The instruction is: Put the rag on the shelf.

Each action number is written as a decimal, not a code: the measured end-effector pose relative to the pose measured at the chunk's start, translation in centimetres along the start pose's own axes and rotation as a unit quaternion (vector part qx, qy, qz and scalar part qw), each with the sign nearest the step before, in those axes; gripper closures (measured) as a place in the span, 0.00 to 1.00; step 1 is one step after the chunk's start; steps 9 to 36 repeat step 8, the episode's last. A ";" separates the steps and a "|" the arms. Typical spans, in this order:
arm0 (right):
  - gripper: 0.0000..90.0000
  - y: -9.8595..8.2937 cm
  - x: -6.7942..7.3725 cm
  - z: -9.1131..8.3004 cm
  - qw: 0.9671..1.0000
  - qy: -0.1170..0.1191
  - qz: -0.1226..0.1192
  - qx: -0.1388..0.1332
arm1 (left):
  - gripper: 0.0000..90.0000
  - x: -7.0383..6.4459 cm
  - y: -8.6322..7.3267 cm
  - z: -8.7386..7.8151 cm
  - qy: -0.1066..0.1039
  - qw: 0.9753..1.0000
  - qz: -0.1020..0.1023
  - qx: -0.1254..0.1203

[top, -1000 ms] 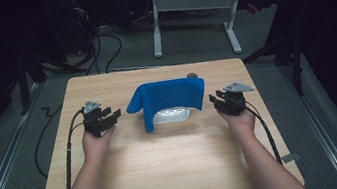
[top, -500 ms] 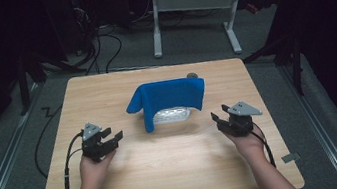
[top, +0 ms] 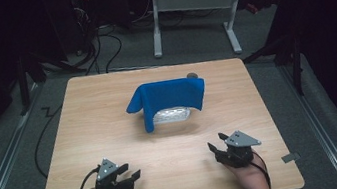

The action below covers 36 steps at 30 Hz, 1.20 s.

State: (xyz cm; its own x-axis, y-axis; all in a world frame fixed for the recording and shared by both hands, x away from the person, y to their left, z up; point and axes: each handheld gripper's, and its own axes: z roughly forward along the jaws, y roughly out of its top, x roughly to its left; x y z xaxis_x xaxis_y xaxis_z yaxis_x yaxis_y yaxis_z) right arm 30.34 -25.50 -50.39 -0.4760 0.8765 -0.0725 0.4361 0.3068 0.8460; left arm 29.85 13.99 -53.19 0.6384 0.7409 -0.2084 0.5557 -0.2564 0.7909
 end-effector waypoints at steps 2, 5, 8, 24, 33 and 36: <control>0.51 -0.9 0.9 -0.1 1.000 0.014 -0.001 0.015 | 0.48 -0.8 0.2 0.5 0.005 0.999 0.038 0.008; 0.49 -0.9 0.7 0.4 1.000 0.008 -0.007 0.019 | 0.48 -0.3 0.4 0.6 0.005 1.000 0.026 0.006; 0.48 -0.9 0.3 0.5 1.000 0.007 0.013 0.014 | 0.48 0.3 0.5 0.5 0.007 1.000 0.014 0.000; 0.48 -0.9 0.3 0.5 1.000 0.007 0.013 0.014 | 0.48 0.3 0.5 0.5 0.007 1.000 0.014 0.000; 0.48 -0.9 0.3 0.5 1.000 0.007 0.013 0.014 | 0.48 0.3 0.5 0.5 0.007 1.000 0.014 0.000; 0.48 -0.9 0.3 0.5 1.000 0.007 0.013 0.014 | 0.48 0.3 0.5 0.5 0.007 1.000 0.014 0.000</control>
